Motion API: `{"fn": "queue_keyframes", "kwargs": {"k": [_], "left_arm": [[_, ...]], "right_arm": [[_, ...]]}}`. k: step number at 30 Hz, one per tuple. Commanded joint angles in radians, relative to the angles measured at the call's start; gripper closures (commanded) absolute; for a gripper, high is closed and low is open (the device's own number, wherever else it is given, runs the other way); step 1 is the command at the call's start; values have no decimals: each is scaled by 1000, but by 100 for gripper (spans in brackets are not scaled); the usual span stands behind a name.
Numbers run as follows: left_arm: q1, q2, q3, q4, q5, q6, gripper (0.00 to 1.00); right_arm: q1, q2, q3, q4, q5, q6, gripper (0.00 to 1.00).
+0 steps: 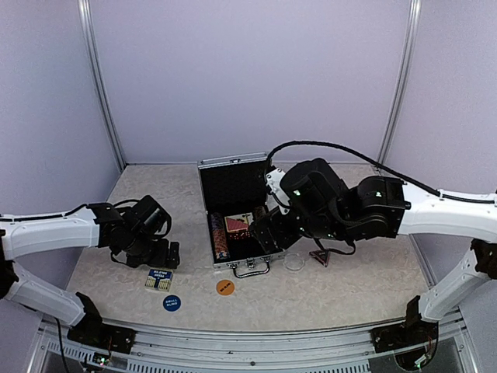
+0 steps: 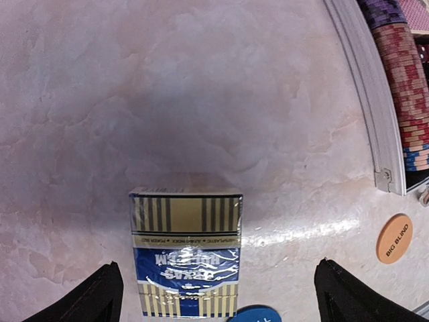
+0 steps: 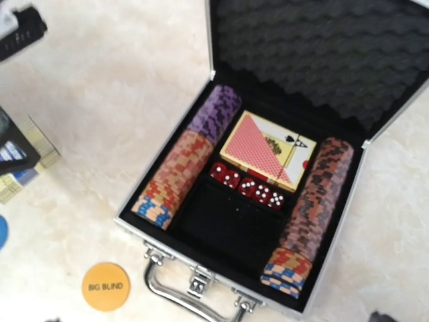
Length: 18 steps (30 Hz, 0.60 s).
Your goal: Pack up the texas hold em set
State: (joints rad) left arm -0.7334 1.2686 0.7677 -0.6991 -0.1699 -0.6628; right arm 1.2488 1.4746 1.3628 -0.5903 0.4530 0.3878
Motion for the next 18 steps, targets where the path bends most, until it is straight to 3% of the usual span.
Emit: {"fn": "queue_keyframes", "kwargs": {"k": [1,12,18], "left_arm": [[-10,6,23,-79,-38,-55,1],[-110,241,-4,-21,-34,-124,1],[-110,270,-19,0,-35,-140,8]], "right_arm": [[0,-67,-112,84,-17,12,0],[21,-164,-221,156,-54,-23,0],[21,-221,-281,182,-59,-24,0]]}}
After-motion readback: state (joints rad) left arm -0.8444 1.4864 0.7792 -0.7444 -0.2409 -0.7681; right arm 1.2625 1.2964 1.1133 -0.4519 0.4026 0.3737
